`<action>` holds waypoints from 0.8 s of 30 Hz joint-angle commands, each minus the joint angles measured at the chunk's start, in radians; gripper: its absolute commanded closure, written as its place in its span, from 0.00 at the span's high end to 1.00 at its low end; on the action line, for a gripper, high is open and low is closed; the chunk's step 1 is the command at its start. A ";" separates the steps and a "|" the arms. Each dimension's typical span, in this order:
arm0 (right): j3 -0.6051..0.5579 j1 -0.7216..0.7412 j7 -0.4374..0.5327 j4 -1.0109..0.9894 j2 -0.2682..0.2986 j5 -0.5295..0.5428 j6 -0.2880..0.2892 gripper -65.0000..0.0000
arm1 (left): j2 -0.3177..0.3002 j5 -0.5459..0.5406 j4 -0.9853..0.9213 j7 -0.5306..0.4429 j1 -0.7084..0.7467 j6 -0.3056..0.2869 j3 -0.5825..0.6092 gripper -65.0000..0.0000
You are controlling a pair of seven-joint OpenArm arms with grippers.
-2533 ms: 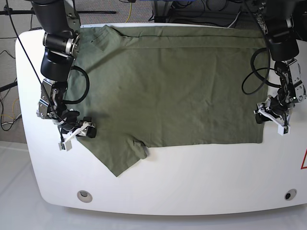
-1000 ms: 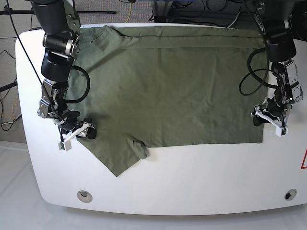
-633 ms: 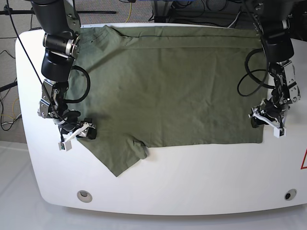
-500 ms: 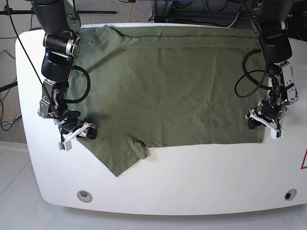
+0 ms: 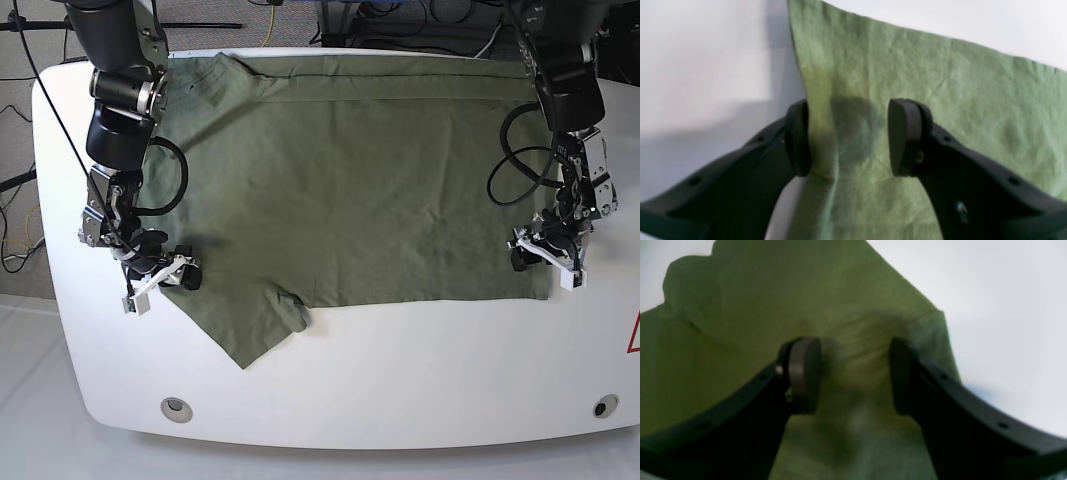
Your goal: Fold the T-shirt properly
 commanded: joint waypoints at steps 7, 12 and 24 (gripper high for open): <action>0.000 0.023 0.003 0.014 0.014 0.003 0.006 0.49 | -0.009 0.001 0.024 0.006 -0.015 -0.001 0.009 0.49; -0.009 0.023 0.003 0.007 0.015 0.003 0.009 0.49 | -0.009 0.002 0.012 0.007 -0.011 -0.004 0.004 0.48; -0.009 0.022 0.007 0.008 0.015 0.006 0.007 0.49 | -0.008 0.002 0.010 -0.042 -0.012 0.004 0.003 0.25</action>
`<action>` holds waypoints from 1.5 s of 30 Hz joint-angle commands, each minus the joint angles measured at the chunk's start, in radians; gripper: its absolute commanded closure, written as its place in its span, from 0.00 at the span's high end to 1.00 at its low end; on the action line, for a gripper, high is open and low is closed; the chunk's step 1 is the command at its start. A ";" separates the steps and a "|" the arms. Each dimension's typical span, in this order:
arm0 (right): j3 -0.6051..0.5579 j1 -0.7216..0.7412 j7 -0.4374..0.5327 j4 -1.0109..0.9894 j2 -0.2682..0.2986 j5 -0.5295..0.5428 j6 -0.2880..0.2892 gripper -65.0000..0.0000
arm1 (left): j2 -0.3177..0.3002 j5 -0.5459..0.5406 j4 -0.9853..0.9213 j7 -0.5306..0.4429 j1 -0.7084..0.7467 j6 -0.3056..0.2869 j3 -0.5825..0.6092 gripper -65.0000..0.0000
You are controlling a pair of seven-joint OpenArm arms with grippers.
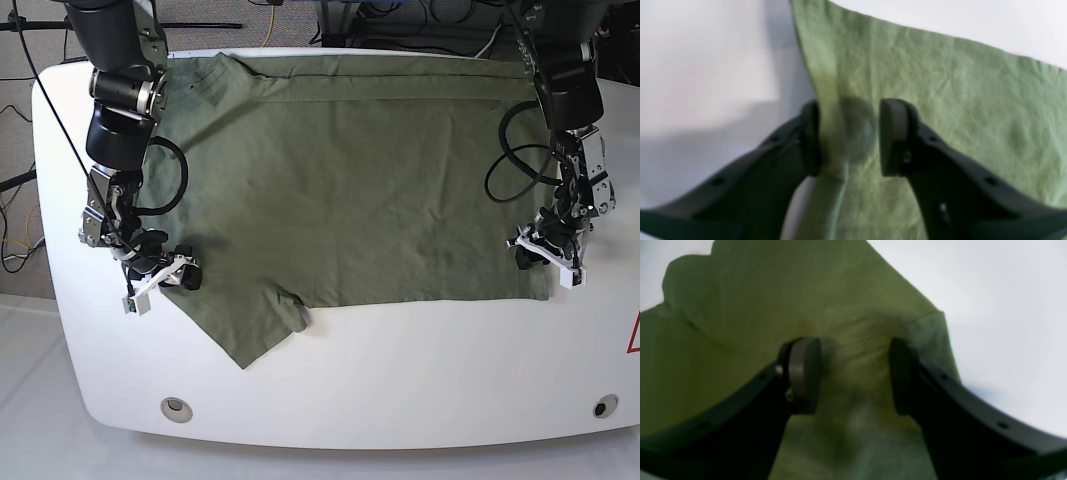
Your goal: Fold the T-shirt properly
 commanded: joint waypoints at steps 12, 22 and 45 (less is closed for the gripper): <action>-0.005 0.024 0.005 0.007 0.013 0.003 0.009 0.49 | -0.012 -0.009 0.002 -0.038 -0.024 -0.009 -0.002 0.00; 0.004 0.024 0.015 0.010 0.009 0.005 0.005 0.49 | -0.010 -0.006 0.011 -0.042 -0.036 -0.007 -0.003 0.00; -0.013 0.051 0.035 -0.005 0.007 0.004 -0.008 0.49 | -0.008 -0.003 0.012 -0.033 -0.021 -0.004 -0.005 0.00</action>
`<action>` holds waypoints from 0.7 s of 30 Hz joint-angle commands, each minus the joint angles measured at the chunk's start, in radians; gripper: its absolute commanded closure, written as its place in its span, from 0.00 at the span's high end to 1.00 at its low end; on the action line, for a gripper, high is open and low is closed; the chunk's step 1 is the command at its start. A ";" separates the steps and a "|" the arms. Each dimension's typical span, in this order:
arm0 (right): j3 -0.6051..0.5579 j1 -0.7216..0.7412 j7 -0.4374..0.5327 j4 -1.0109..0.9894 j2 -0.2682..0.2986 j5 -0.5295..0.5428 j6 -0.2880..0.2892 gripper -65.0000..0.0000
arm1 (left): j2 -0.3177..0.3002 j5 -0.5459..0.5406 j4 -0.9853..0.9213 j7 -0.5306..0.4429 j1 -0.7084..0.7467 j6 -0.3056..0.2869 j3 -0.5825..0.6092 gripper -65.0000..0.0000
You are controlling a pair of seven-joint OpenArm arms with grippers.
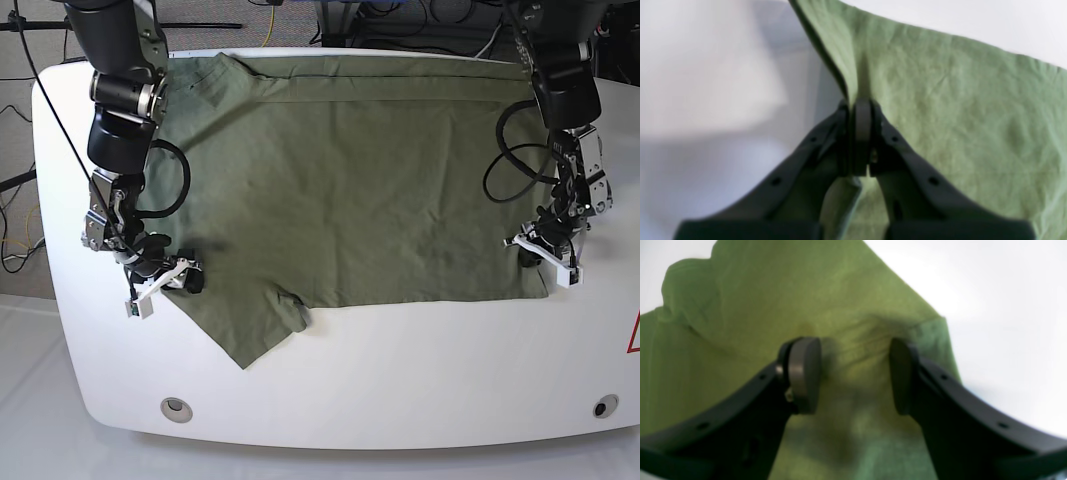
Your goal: Fold the T-shirt properly
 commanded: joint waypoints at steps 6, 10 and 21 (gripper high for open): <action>0.001 0.073 0.038 -0.036 0.014 -0.021 0.010 0.49 | -0.014 -0.003 0.005 -0.013 -0.015 -0.005 0.005 0.00; -0.004 0.094 0.054 -0.062 0.015 -0.045 0.007 0.51 | -0.015 -0.003 0.005 -0.011 -0.013 -0.005 0.006 0.00; -0.017 0.110 0.093 -0.039 0.024 -0.040 0.006 0.63 | -0.016 -0.001 0.002 -0.010 -0.009 0.000 -0.001 0.00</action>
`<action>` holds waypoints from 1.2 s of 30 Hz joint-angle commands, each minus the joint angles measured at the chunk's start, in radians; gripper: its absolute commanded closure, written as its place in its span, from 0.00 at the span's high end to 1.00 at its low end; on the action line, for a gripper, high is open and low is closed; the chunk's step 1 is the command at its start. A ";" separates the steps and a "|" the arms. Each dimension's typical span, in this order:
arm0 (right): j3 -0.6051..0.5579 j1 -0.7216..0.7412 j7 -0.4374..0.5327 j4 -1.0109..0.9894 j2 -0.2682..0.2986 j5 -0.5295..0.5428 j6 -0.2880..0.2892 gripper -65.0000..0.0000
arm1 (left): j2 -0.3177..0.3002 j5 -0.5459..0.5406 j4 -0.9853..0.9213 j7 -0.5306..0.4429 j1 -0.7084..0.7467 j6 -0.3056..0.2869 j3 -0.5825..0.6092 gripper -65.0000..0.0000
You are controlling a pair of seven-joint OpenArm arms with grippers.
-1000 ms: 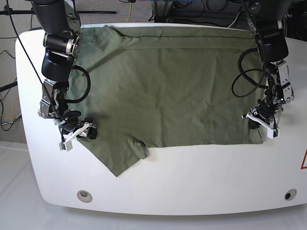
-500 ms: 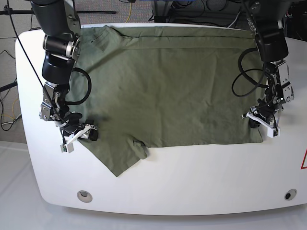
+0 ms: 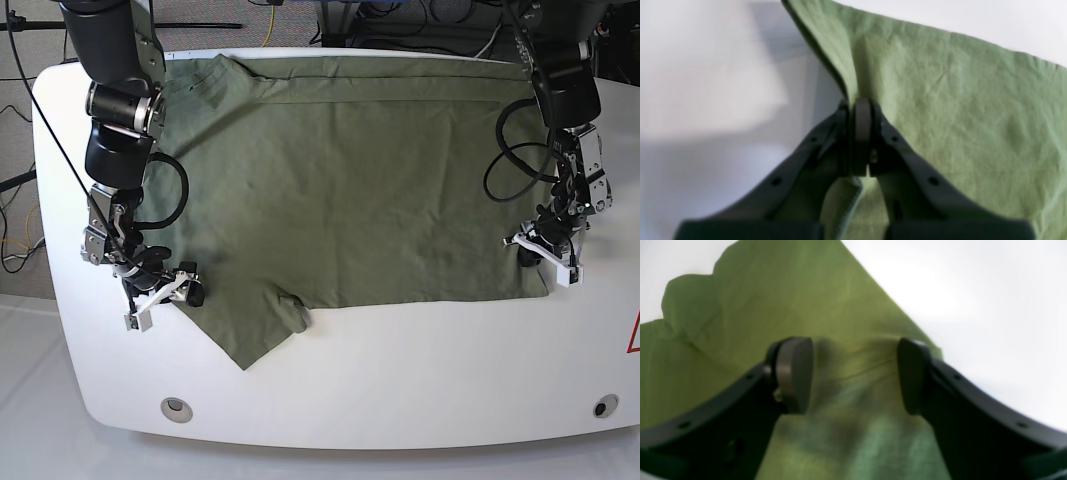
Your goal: Fold the T-shirt properly
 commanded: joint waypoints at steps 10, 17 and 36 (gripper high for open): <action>-0.019 0.084 0.117 -0.038 0.037 0.022 0.012 0.64 | -0.014 0.002 0.013 -0.011 -0.010 -0.002 0.001 0.00; -0.004 0.092 0.156 -0.116 0.055 0.020 0.007 0.63 | -0.012 -0.004 0.019 -0.007 -0.007 -0.002 0.004 0.00; -0.005 0.080 0.190 -0.107 0.034 -0.071 -0.027 0.61 | -0.008 -0.002 0.018 -0.010 -0.013 -0.001 0.006 0.00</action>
